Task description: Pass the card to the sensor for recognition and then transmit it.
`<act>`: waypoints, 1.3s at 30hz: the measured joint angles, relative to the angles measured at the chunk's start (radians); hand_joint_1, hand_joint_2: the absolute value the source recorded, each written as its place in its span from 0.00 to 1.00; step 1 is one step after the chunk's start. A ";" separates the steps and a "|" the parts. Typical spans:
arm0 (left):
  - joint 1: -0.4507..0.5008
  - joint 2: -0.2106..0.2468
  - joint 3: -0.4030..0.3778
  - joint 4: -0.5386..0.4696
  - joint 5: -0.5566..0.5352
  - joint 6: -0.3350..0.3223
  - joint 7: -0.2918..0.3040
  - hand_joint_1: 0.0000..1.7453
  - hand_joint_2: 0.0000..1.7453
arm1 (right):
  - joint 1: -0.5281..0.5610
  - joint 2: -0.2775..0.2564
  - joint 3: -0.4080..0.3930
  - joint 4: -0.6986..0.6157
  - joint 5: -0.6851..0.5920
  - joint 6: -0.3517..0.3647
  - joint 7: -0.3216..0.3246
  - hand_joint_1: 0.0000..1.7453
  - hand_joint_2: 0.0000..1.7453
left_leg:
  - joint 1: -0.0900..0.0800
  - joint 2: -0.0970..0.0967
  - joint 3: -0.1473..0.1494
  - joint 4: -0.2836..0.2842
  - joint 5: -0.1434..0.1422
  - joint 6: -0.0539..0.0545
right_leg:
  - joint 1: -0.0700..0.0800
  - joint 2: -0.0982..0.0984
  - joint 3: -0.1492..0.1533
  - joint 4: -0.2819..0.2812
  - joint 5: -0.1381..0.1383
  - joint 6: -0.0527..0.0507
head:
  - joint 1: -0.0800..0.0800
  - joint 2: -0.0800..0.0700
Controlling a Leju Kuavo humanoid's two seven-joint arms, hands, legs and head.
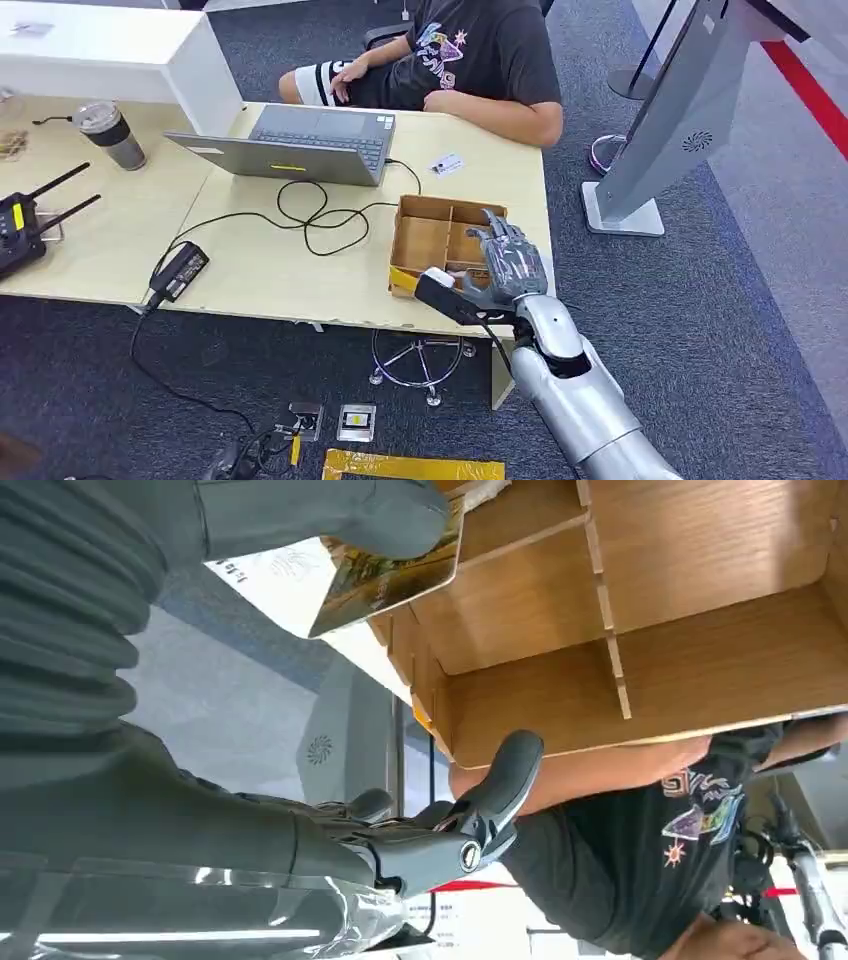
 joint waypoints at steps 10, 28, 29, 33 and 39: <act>0.000 0.000 0.000 0.000 -0.002 -0.001 0.000 0.00 1.00 | -0.004 0.000 0.000 0.010 0.001 0.006 0.001 0.42 1.00 | 0.000 0.000 0.000 0.000 0.000 0.000 | 0.000 0.000 0.000 0.000 0.000 0.000 | 0.000 0.000; -0.003 0.000 0.000 0.000 -0.005 -0.003 0.000 0.00 1.00 | -0.009 0.000 0.005 0.036 0.003 0.016 0.014 0.55 1.00 | 0.000 0.000 0.000 0.000 0.000 0.000 | 0.000 0.000 0.000 0.000 0.000 0.000 | 0.000 0.000; -0.003 0.000 0.000 0.000 -0.005 -0.003 0.000 0.00 1.00 | -0.010 0.000 0.006 0.038 0.004 0.017 0.014 0.55 1.00 | 0.000 0.000 0.000 0.000 0.000 0.000 | 0.000 0.000 0.000 0.000 0.000 0.000 | 0.000 0.000; -0.003 0.001 0.000 0.000 -0.005 -0.003 0.000 0.00 1.00 | -0.011 0.000 0.009 0.043 0.003 0.018 0.017 0.58 1.00 | 0.000 0.000 0.000 0.000 0.000 0.000 | 0.000 0.000 0.000 0.000 0.000 0.000 | 0.000 0.000; -0.003 0.001 0.000 0.000 -0.005 -0.003 0.000 0.00 1.00 | -0.014 0.000 0.014 0.050 0.003 0.019 0.017 0.64 1.00 | 0.000 0.000 0.000 0.000 0.000 0.000 | 0.000 0.000 0.000 0.000 0.000 0.000 | 0.000 0.000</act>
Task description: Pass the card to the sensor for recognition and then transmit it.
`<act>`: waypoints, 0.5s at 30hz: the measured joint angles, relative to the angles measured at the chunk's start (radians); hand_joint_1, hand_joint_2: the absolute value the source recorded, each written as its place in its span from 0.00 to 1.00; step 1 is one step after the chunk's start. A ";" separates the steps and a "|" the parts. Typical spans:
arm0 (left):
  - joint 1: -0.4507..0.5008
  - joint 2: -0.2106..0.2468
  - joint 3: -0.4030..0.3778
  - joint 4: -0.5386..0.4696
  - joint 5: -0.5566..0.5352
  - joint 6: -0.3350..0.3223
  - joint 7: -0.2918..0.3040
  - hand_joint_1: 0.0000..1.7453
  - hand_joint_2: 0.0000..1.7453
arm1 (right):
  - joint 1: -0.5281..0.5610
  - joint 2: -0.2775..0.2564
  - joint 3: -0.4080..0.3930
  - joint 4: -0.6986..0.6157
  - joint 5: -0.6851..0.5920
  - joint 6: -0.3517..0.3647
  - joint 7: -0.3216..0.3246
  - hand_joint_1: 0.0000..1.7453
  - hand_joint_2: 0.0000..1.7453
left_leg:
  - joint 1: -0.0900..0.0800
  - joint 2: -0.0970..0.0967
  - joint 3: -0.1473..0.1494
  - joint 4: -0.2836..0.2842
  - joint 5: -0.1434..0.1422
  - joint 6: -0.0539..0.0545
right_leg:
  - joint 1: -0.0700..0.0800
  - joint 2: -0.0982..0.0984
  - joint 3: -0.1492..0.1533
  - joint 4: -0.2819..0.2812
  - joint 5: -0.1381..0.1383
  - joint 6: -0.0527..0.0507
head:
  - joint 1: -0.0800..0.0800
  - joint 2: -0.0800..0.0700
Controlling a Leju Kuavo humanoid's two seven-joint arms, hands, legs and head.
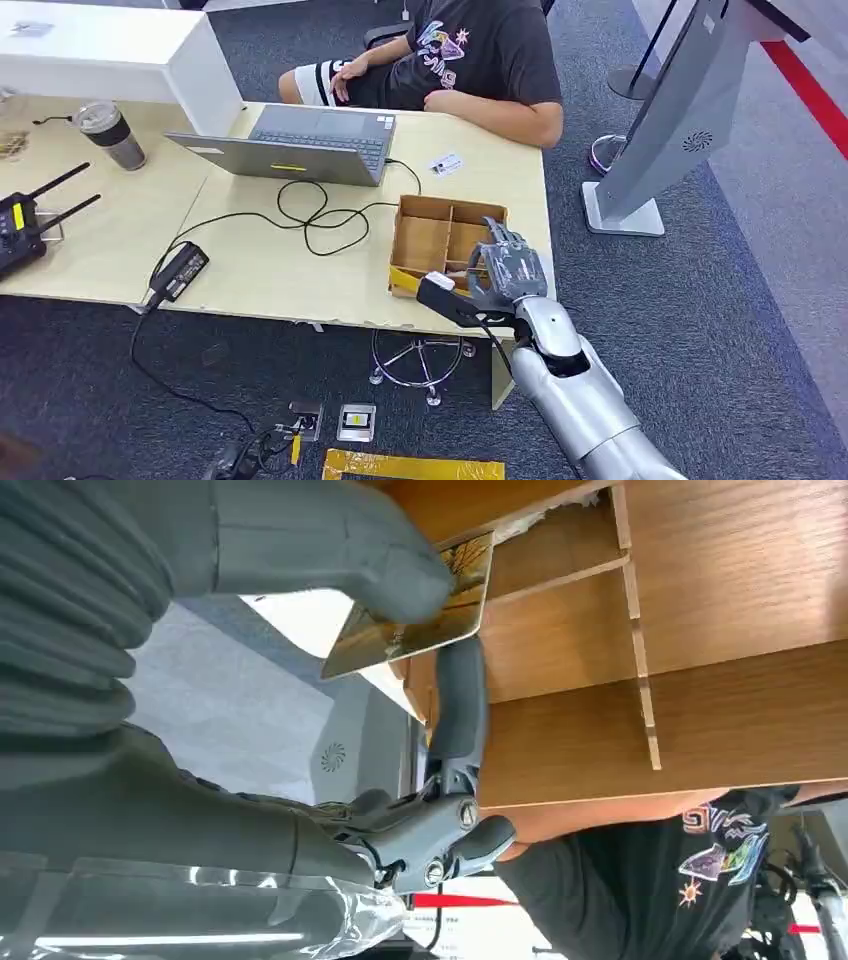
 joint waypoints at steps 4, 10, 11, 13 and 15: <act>0.000 0.000 0.000 0.000 0.000 0.000 0.000 0.00 1.00 | 0.000 0.000 0.000 0.000 0.000 0.000 0.000 0.68 1.00 | 0.000 0.000 0.000 0.000 0.000 0.000 | 0.000 0.000 0.000 0.000 0.000 0.000 | 0.000 0.000; 0.001 0.000 0.000 0.000 0.004 0.005 -0.003 0.00 1.00 | 0.000 0.000 0.001 0.000 0.000 0.000 -0.003 0.80 1.00 | 0.000 0.000 0.000 0.000 0.000 0.000 | 0.000 0.000 0.000 0.000 0.000 0.000 | 0.000 0.000; 0.001 0.000 0.000 0.000 0.004 0.005 -0.004 0.00 1.00 | 0.000 0.000 0.001 0.000 0.000 0.000 -0.003 0.86 1.00 | 0.000 0.000 0.000 0.000 0.000 0.000 | 0.000 0.000 0.000 0.000 0.000 0.000 | 0.000 0.000; 0.001 0.000 0.000 0.000 0.001 0.005 -0.004 0.00 1.00 | 0.000 0.000 0.001 0.000 0.000 -0.002 -0.003 0.89 1.00 | 0.000 0.000 0.000 0.000 0.000 0.000 | 0.000 0.000 0.000 0.000 0.000 0.000 | 0.000 0.000; 0.001 0.000 0.000 0.000 -0.001 0.003 -0.004 0.00 1.00 | 0.000 0.000 0.001 0.002 0.000 -0.003 -0.003 0.91 1.00 | 0.000 0.000 0.000 0.000 0.000 0.000 | 0.000 0.000 0.000 0.000 0.000 0.000 | 0.000 0.000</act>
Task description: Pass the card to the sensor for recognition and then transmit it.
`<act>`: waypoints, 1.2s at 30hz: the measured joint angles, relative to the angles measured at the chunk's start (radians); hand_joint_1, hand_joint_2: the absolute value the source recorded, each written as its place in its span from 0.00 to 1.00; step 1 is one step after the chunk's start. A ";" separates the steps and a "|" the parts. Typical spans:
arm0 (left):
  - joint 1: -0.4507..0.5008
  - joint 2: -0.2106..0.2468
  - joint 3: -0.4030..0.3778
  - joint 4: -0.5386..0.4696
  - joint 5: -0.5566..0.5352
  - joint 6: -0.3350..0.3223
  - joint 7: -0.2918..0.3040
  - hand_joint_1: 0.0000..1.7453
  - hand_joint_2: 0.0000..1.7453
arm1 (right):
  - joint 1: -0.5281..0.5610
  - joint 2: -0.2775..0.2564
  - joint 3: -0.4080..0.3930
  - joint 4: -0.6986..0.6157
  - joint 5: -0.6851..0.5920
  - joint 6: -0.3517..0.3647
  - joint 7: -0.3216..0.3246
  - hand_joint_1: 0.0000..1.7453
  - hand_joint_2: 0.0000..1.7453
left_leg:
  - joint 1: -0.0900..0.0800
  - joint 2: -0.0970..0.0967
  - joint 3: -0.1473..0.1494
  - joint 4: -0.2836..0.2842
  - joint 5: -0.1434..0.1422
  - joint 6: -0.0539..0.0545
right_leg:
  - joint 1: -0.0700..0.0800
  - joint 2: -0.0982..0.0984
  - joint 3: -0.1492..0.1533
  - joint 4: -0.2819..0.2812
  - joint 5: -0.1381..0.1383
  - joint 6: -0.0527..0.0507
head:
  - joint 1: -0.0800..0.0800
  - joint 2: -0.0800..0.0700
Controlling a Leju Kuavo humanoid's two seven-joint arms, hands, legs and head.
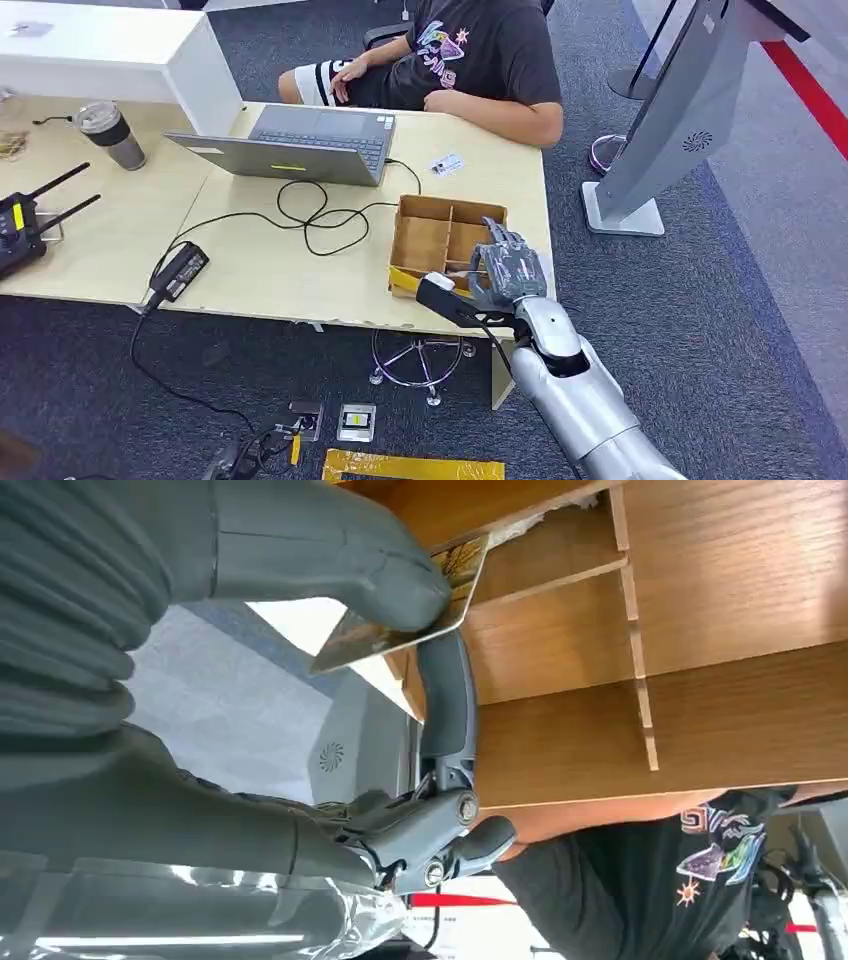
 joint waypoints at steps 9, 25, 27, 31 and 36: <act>-0.001 0.000 0.000 0.000 -0.005 -0.004 0.000 0.00 1.00 | -0.001 -0.003 0.000 0.013 -0.003 -0.011 0.000 0.99 1.00 | 0.000 0.000 0.000 0.000 0.000 0.000 | 0.000 0.000 0.000 0.000 0.000 0.000 | 0.000 0.000; 0.000 0.000 0.000 0.000 -0.005 -0.003 0.000 0.00 1.00 | -0.018 -0.008 -0.002 -0.005 -0.039 -0.016 0.000 1.00 1.00 | 0.000 0.000 0.000 0.000 0.000 0.000 | 0.000 0.000 0.000 0.000 0.000 0.000 | 0.000 0.000; 0.000 0.000 0.000 0.000 -0.006 -0.003 0.000 0.00 1.00 | -0.027 -0.013 -0.005 -0.036 -0.063 -0.008 0.000 1.00 1.00 | 0.000 0.000 0.000 0.000 0.000 0.000 | 0.000 0.000 0.000 0.000 0.000 0.000 | 0.000 0.000; 0.000 0.000 0.000 0.000 -0.008 -0.001 0.000 0.00 1.00 | -0.053 -0.033 -0.035 -0.126 -0.108 0.020 -0.007 1.00 1.00 | 0.000 0.000 0.000 0.000 0.000 0.000 | 0.000 0.000 0.000 0.000 0.000 0.000 | 0.000 0.000; 0.000 0.000 0.002 0.000 -0.008 0.002 0.000 0.00 1.00 | -0.067 -0.059 -0.087 -0.277 -0.155 0.040 -0.011 1.00 1.00 | 0.000 0.000 0.001 0.000 0.000 0.000 | 0.000 0.001 0.000 0.000 0.000 0.000 | 0.000 0.000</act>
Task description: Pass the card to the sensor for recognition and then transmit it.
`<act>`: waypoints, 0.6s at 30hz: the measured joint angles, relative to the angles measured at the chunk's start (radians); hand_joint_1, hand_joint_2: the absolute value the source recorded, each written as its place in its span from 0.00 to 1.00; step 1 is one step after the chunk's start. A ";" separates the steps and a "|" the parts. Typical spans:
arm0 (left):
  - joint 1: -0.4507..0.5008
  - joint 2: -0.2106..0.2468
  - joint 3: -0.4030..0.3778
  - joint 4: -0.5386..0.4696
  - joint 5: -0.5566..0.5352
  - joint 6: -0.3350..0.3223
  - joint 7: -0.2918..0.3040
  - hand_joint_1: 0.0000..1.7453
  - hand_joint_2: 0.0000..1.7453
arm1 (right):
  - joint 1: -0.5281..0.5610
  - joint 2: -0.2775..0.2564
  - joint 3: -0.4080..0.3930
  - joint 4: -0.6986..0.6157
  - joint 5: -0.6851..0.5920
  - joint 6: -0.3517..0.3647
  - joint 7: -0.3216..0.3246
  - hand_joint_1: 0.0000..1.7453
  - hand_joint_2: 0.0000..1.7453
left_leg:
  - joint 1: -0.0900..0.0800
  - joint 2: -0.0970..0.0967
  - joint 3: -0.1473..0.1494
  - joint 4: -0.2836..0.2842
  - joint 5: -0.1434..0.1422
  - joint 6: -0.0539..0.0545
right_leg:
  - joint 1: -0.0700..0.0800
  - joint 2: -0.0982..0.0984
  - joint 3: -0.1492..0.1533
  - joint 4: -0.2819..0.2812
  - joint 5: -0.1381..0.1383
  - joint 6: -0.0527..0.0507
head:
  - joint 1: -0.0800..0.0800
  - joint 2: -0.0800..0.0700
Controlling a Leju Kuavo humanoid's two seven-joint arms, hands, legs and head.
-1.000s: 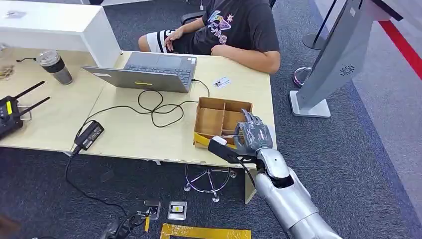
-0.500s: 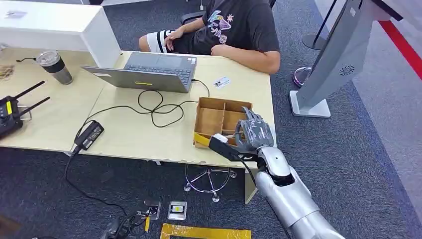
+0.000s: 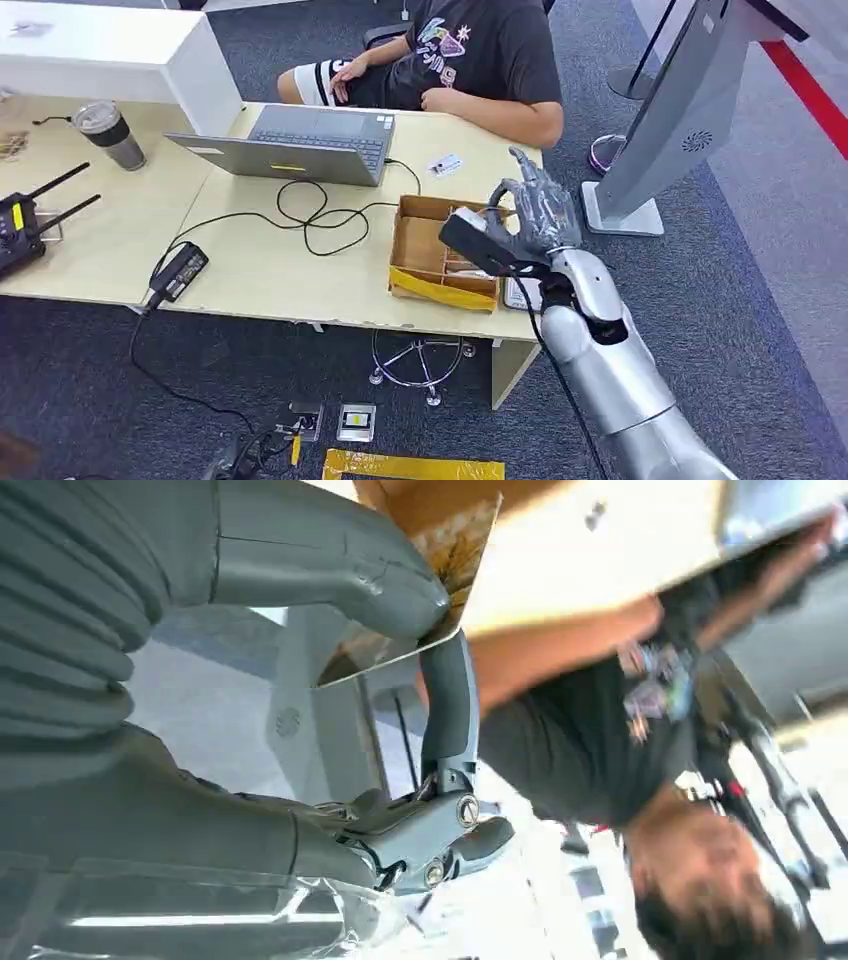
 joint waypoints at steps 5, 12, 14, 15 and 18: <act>0.000 0.000 0.001 0.000 0.000 0.001 0.000 0.00 1.00 | -0.002 -0.017 -0.036 -0.105 -0.008 0.003 -0.002 1.00 1.00 | 0.000 0.000 0.000 0.000 0.000 0.000 | 0.000 0.000 0.000 0.000 0.000 0.000 | 0.000 0.000; 0.002 0.002 0.002 0.000 0.009 0.012 0.000 0.00 1.00 | -0.006 -0.040 -0.105 -0.218 -0.075 -0.044 -0.013 1.00 1.00 | 0.000 0.000 0.000 0.000 0.000 0.000 | 0.000 0.000 0.000 0.000 0.000 0.000 | 0.000 0.000; 0.002 0.003 0.002 0.000 0.008 0.013 0.000 0.00 1.00 | -0.010 -0.047 -0.129 -0.234 -0.095 -0.056 -0.021 1.00 1.00 | 0.000 0.000 0.000 0.000 0.000 0.000 | 0.000 0.000 0.000 0.000 0.000 0.000 | 0.000 0.000; 0.002 0.003 0.002 0.000 0.008 0.013 0.000 0.00 1.00 | -0.010 -0.048 -0.138 -0.232 -0.101 -0.068 -0.029 1.00 1.00 | 0.000 0.000 0.000 0.000 0.000 0.000 | 0.000 0.000 0.000 0.000 0.000 0.000 | 0.000 0.000; 0.001 0.003 0.003 0.000 0.008 0.014 0.000 0.00 1.00 | -0.010 -0.052 -0.153 -0.210 -0.120 -0.112 -0.057 1.00 1.00 | 0.000 0.000 0.000 0.000 0.000 0.000 | 0.000 0.000 0.000 0.000 0.000 0.000 | 0.000 0.000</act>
